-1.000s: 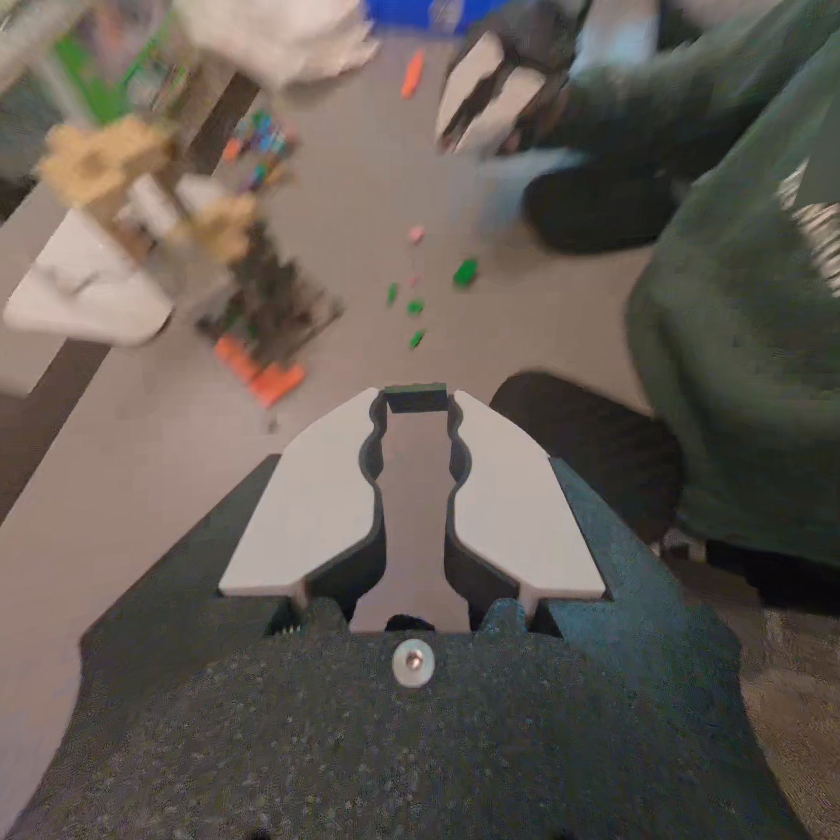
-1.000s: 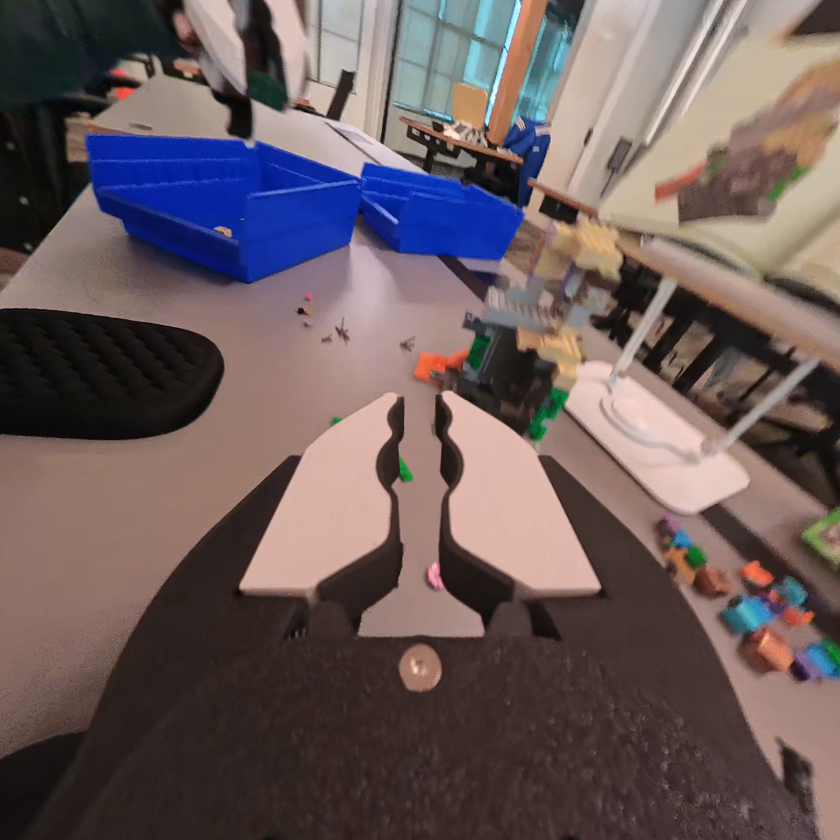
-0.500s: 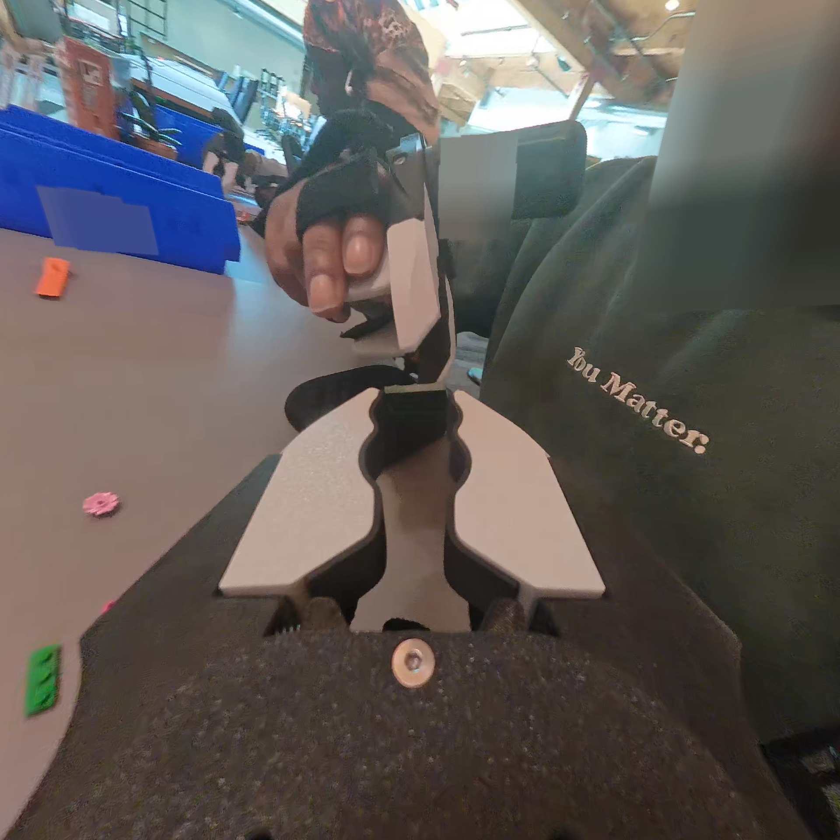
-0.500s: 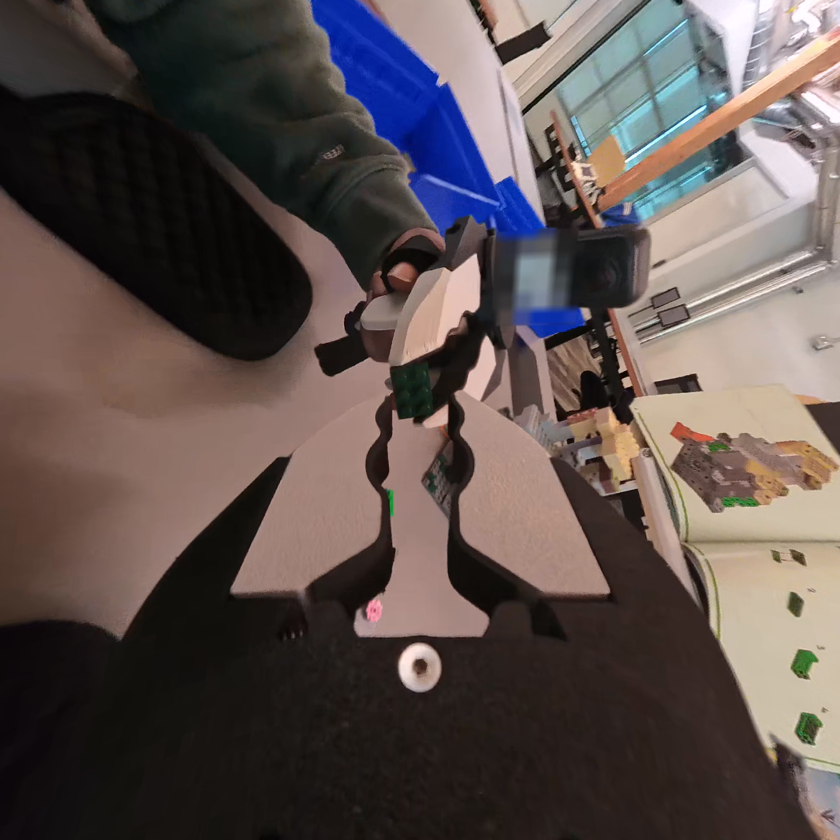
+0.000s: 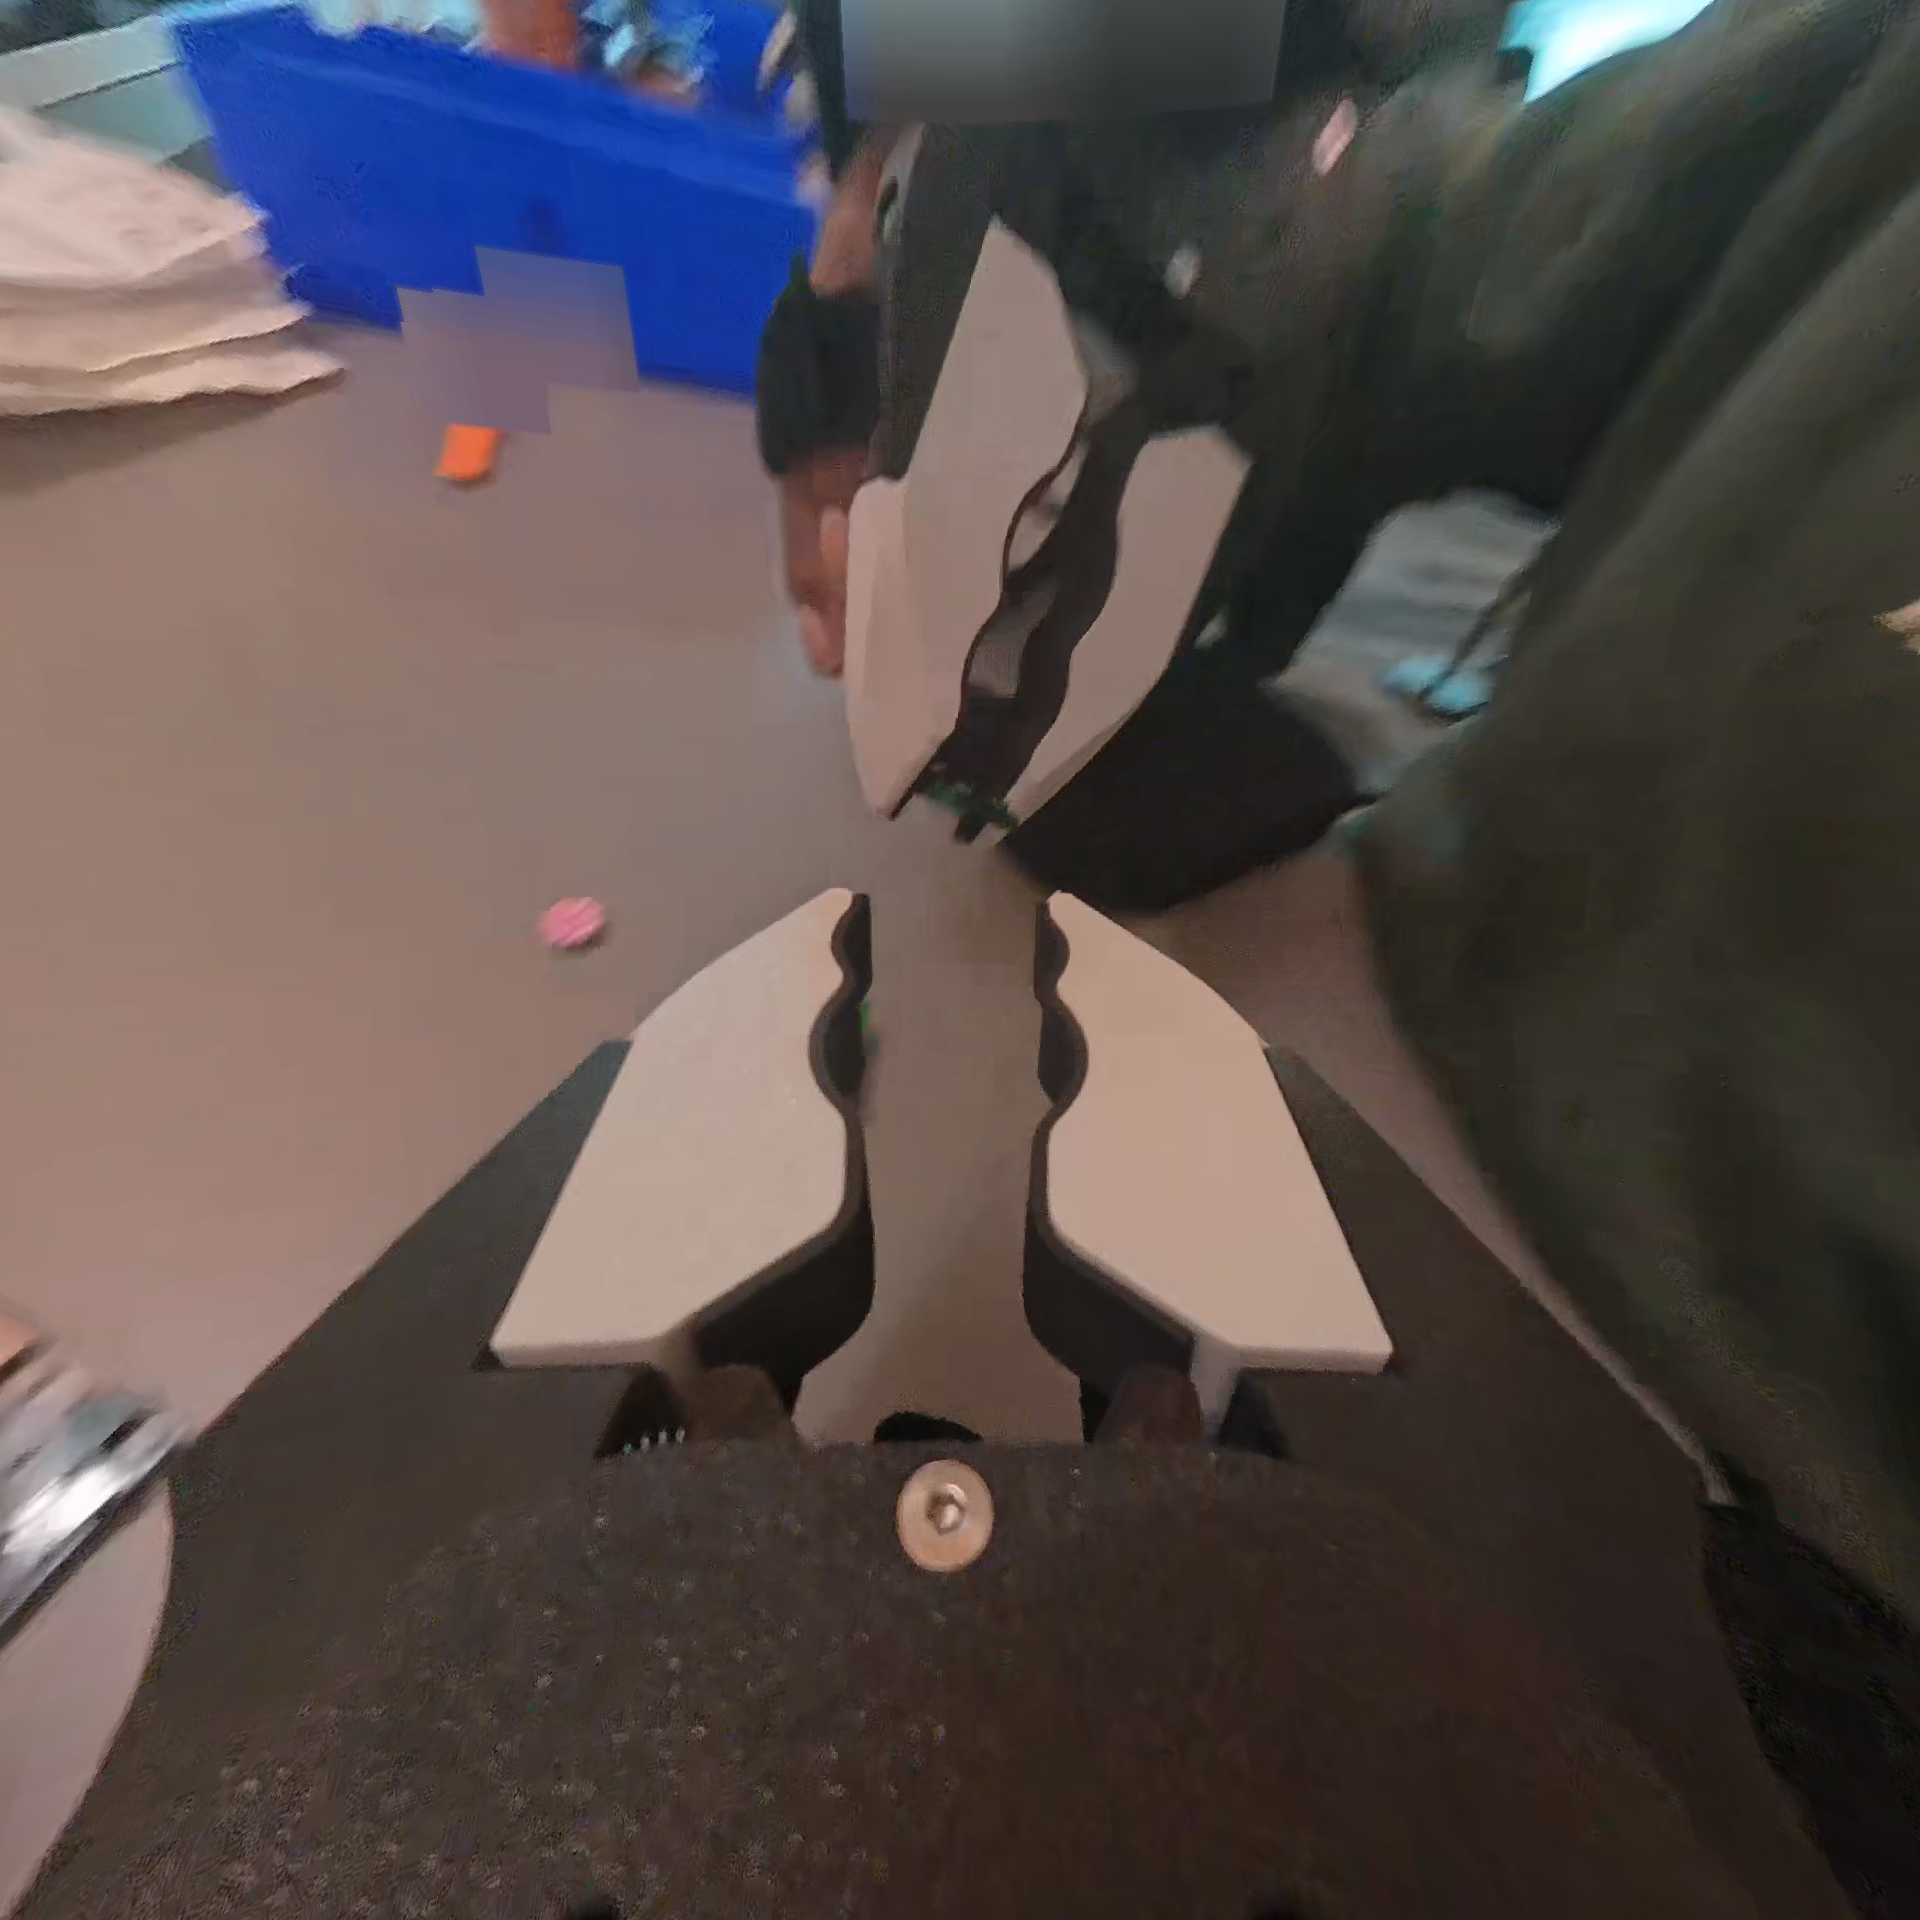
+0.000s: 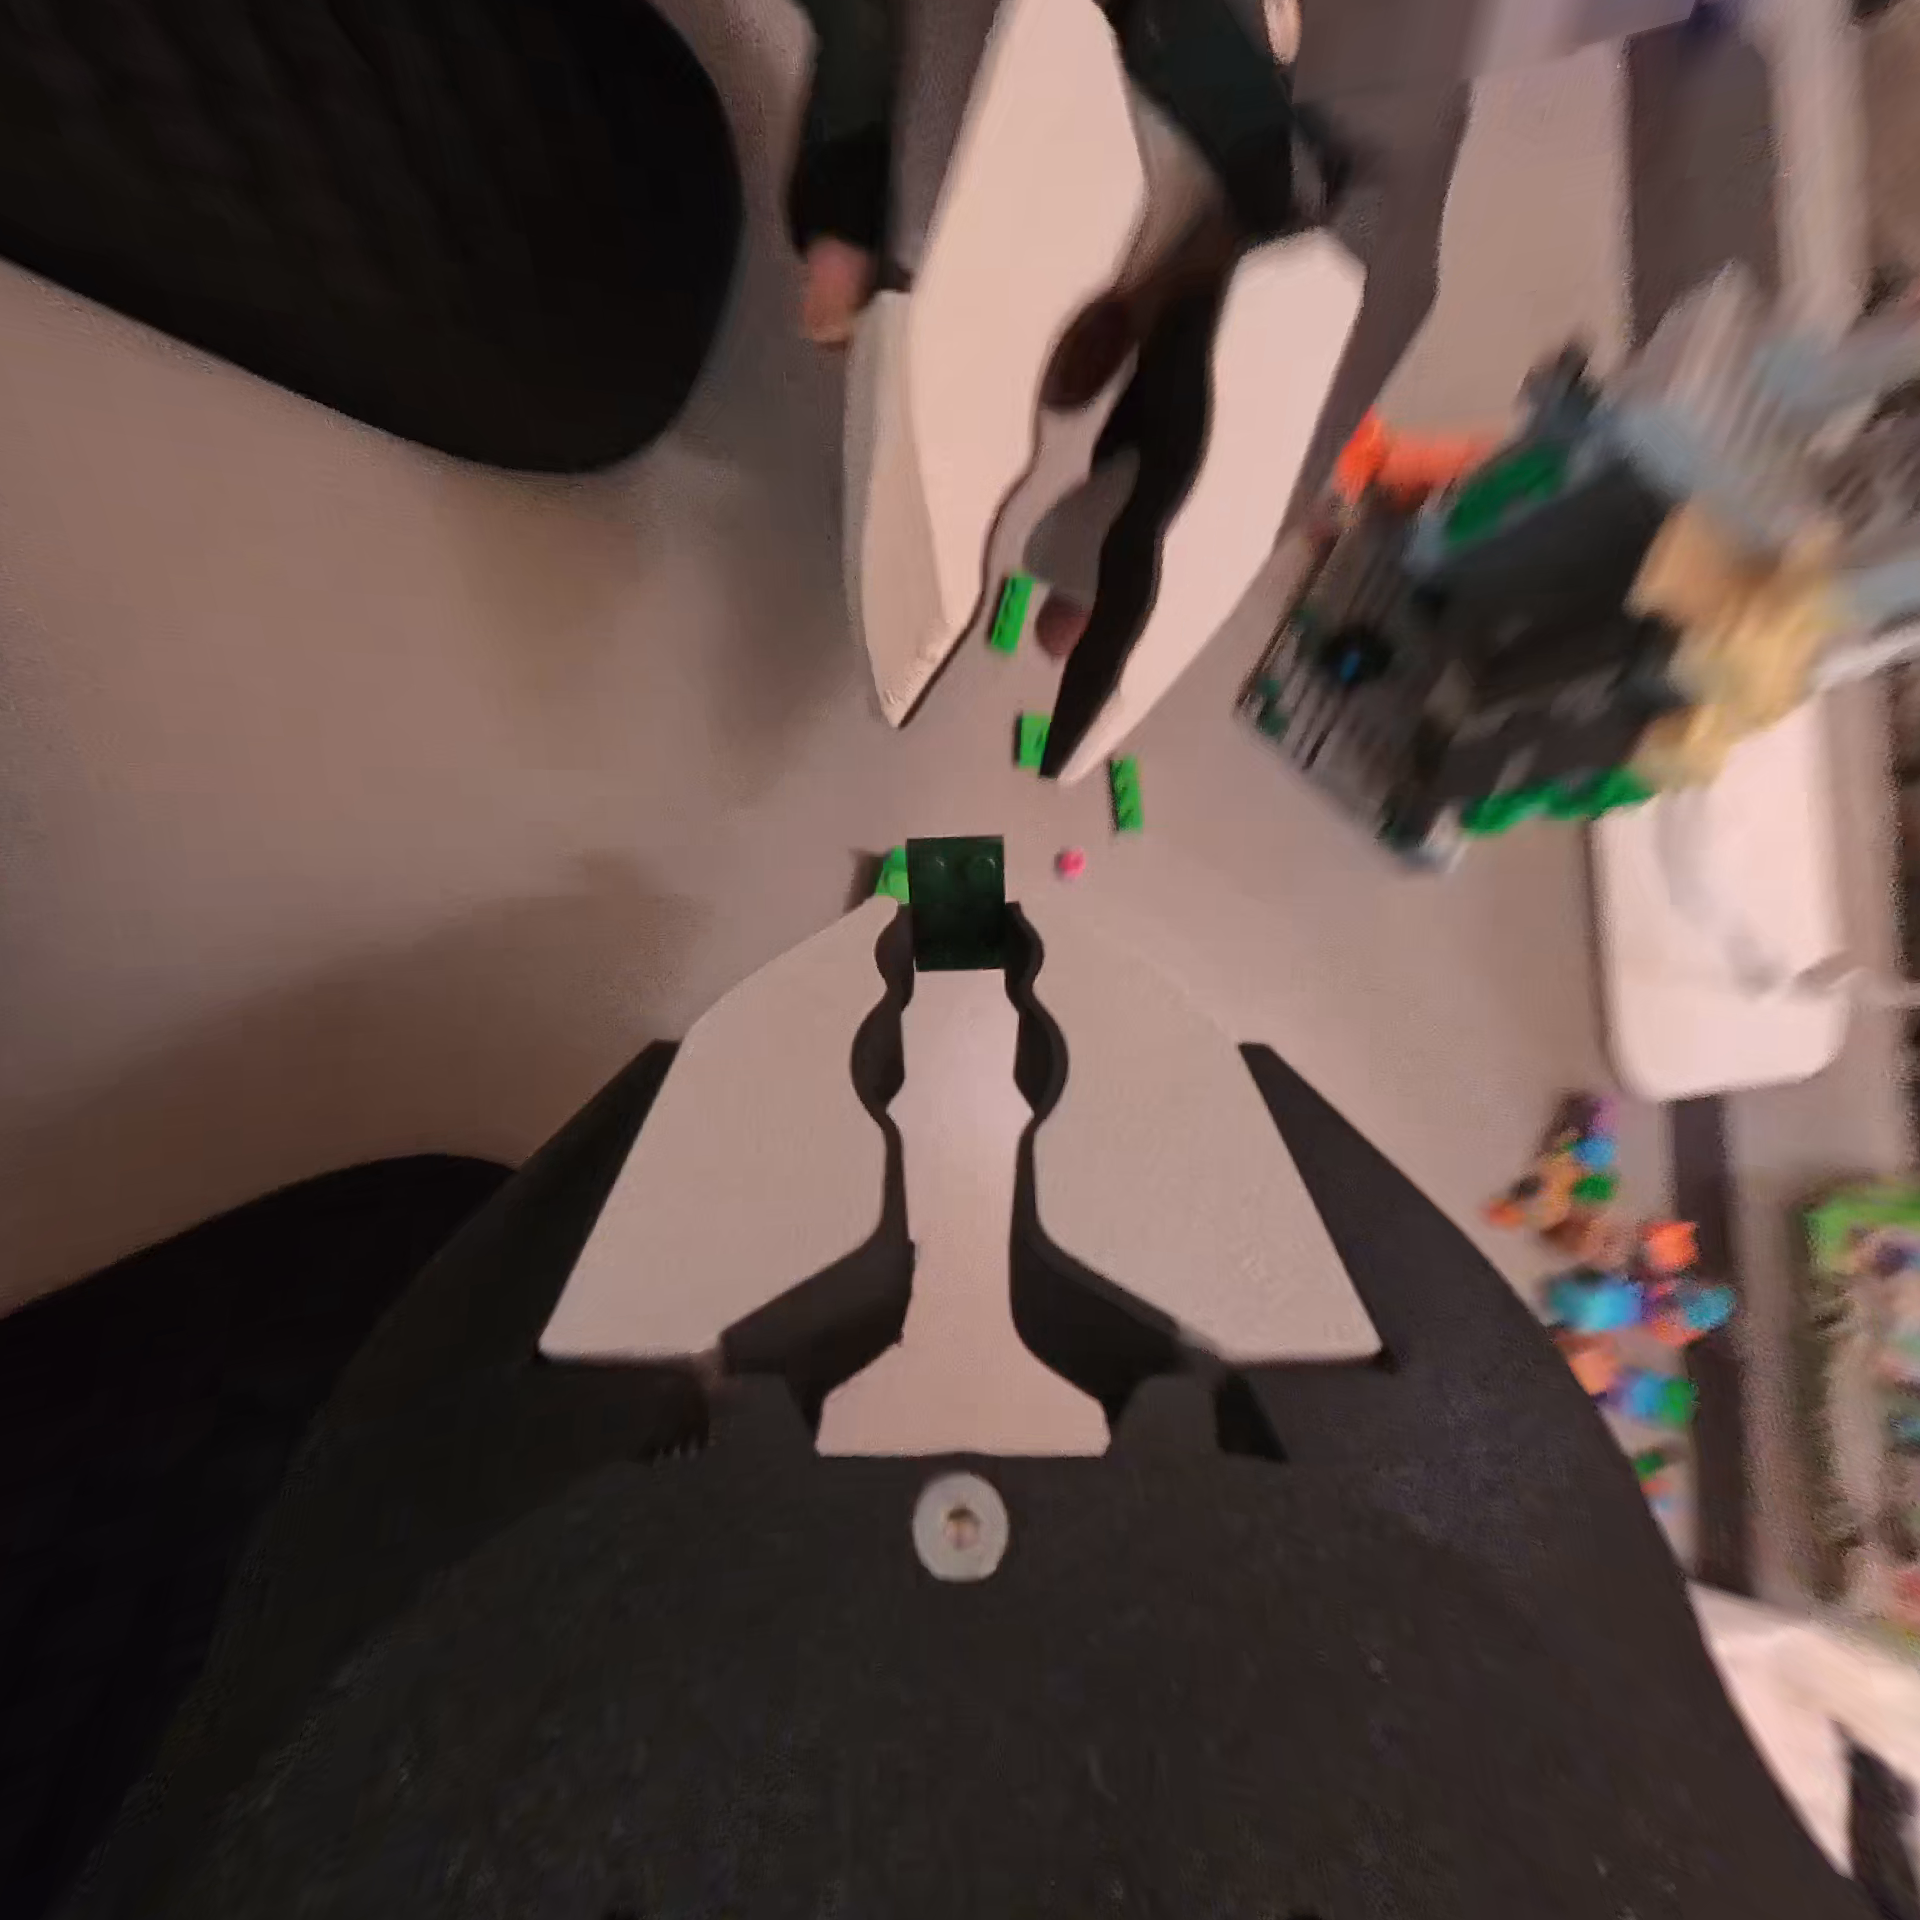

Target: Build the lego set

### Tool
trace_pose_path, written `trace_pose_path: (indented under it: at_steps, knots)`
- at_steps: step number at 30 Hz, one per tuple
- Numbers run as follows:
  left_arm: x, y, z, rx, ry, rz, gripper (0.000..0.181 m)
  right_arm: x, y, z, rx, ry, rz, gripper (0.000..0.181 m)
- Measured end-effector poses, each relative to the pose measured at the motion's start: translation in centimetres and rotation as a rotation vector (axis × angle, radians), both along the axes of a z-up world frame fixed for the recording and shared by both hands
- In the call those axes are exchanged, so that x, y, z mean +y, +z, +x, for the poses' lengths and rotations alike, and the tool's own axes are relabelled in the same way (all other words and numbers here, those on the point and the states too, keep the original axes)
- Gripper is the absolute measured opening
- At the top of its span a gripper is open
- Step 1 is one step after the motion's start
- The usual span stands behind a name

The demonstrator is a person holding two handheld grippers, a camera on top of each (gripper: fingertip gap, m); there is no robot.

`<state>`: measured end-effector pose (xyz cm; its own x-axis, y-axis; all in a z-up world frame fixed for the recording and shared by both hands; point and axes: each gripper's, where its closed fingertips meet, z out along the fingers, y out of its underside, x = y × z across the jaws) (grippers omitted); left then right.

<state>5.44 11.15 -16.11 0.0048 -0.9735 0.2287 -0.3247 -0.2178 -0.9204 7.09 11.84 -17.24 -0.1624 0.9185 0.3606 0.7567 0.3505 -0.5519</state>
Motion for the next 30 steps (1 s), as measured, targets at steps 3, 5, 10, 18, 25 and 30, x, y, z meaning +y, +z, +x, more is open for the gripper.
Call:
trace_pose_path:
  at_steps: [3,5,10,18,25,30]
  knots:
    - [2.0,-3.9,-0.8,0.236,0.125,0.132,0.030,0.5,-2.7,0.3,-0.120,-0.139,-0.210,0.016]
    - [2.2,-6.1,-1.1,0.370,0.145,0.165,0.033,0.5,-3.9,0.1,-0.175,-0.198,-0.305,0.016]
    - [1.9,-8.3,-0.6,0.465,0.127,0.183,0.034,0.5,-5.7,-0.1,-0.304,-0.289,-0.395,0.016]
    - [1.7,-8.9,0.2,0.443,0.101,0.167,0.032,0.8,-6.4,-0.2,-0.317,-0.338,-0.405,0.016]
    - [1.1,-8.7,-0.4,0.407,0.082,0.151,0.029,0.8,-7.2,-0.3,-0.330,-0.345,-0.415,0.017]
    - [1.0,-8.7,-1.0,0.401,0.085,0.147,0.029,1.0,-7.4,-0.4,-0.339,-0.352,-0.416,0.017]
